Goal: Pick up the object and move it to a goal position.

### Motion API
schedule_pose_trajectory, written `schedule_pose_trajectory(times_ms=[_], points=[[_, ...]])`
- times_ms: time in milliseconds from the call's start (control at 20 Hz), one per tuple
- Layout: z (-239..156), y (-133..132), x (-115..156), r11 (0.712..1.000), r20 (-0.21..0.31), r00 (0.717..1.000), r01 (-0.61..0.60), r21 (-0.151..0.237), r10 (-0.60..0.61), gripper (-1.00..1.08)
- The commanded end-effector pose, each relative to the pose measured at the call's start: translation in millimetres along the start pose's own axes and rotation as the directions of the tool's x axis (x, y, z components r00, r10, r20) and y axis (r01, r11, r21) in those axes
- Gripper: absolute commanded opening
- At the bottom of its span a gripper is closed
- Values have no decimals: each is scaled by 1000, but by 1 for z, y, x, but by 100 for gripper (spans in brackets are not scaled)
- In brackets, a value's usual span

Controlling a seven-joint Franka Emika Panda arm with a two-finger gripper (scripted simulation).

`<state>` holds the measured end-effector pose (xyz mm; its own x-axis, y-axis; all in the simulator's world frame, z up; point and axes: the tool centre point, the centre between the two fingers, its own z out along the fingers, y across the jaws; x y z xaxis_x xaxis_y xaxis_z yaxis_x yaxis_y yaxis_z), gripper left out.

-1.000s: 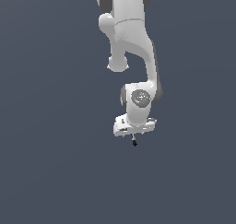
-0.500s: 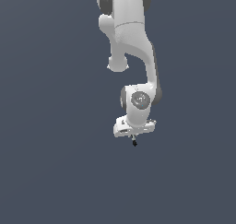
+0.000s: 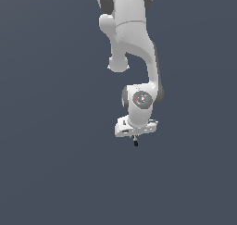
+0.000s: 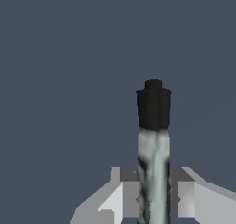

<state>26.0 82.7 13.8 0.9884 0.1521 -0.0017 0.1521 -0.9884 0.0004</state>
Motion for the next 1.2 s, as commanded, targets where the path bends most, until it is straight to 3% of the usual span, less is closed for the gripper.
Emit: schedule_pose_trajectory(times_ms=[0, 850, 1150], points=[[-7, -7, 3, 1000, -1, 1000, 1, 0, -1, -100], [-119, -115, 46, 1000, -1, 1000, 1, 0, -1, -100], [-144, -140, 58, 1000, -1, 1000, 1, 0, -1, -100]])
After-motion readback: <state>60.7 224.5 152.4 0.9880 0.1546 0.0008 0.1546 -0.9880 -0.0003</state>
